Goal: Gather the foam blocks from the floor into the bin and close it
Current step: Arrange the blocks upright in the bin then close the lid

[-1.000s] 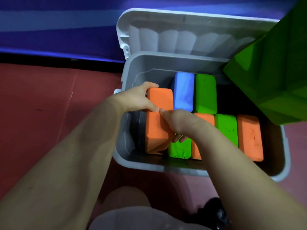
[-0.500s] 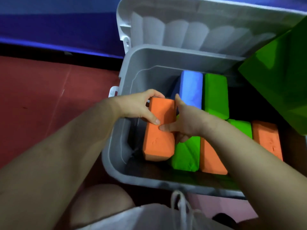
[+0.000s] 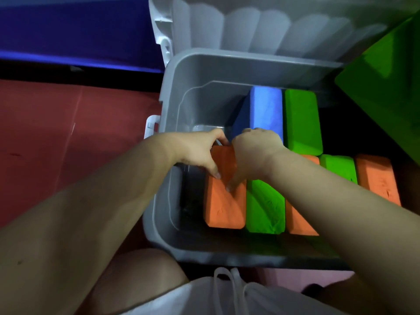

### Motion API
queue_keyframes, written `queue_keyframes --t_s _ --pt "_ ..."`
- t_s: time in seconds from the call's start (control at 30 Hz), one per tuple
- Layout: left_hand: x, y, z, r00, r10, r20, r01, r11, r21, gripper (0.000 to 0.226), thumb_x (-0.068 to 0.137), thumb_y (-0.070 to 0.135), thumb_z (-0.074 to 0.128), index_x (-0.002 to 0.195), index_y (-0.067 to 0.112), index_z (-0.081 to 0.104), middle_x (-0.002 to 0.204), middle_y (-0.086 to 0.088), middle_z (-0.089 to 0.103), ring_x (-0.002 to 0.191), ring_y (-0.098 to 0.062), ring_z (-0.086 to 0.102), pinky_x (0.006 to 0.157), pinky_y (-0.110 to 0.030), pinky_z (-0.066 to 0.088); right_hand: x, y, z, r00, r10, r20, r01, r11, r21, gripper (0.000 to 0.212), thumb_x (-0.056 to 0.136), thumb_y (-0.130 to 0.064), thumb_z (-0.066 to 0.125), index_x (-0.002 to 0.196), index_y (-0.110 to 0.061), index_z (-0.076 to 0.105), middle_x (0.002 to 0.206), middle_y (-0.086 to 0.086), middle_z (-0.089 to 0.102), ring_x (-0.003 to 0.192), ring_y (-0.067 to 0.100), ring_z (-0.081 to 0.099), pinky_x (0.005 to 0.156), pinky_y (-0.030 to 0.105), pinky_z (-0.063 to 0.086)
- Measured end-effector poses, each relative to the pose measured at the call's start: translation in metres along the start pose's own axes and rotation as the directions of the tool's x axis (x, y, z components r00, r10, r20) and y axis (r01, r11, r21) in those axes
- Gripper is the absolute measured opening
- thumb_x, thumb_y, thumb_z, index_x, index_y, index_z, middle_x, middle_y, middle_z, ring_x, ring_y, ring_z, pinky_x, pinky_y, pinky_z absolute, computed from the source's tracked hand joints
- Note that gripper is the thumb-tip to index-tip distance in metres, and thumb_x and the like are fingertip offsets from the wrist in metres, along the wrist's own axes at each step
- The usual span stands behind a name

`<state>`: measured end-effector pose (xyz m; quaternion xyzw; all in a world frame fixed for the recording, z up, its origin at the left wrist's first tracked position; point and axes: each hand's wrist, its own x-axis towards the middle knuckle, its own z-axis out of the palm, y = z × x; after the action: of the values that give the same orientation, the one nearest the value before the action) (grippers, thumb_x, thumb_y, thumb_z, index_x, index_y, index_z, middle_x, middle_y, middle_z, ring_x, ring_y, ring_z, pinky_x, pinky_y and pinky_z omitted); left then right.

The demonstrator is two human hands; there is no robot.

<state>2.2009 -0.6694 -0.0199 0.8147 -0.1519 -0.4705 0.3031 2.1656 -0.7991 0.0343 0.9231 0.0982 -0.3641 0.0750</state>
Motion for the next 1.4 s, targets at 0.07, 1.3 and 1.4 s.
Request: queue_keyframes --t_s 0.07,1.3,1.4 --pt "0.002 0.004 0.0 1.0 0.008 0.007 -0.008 0.999 0.034 0.075 0.067 0.016 0.084 0.125 0.026 0.039 0.119 -0.002 0.058 0.089 -0.016 0.062 0.062 -0.022 0.051 0.003 0.003 0.002 1.0 0.006 -0.019 -0.007 0.999 -0.042 0.095 0.053 -0.069 0.075 0.129 -0.017 0.051 0.122 0.009 0.049 0.115 0.027 0.048 0.093 0.036 0.04" --pt "-0.039 0.382 0.001 0.953 0.235 -0.189 -0.077 0.796 0.601 0.129 0.057 0.055 0.081 0.152 0.019 0.002 0.157 -0.003 0.023 0.14 -0.02 0.033 0.111 -0.029 0.03 -0.23 0.266 -0.066 0.774 0.547 -0.32 -0.284 0.751 0.596 0.128 0.047 -0.056 0.084 0.15 -0.033 0.011 0.159 0.01 0.001 0.146 0.032 0.008 0.116 0.054 0.015" --pt "-0.025 0.385 0.008 0.967 0.17 -0.189 -0.029 0.813 0.581 0.142 0.052 0.056 0.083 0.15 0.021 -0.015 0.158 -0.006 0.02 0.14 -0.022 0.032 0.114 -0.033 0.029 -0.229 0.283 -0.056 0.827 0.52 -0.215 -0.239 0.671 0.702 0.136 0.046 -0.055 0.085 0.15 -0.034 0.0 0.159 0.01 -0.011 0.145 0.032 0.016 0.114 0.047 0.027"
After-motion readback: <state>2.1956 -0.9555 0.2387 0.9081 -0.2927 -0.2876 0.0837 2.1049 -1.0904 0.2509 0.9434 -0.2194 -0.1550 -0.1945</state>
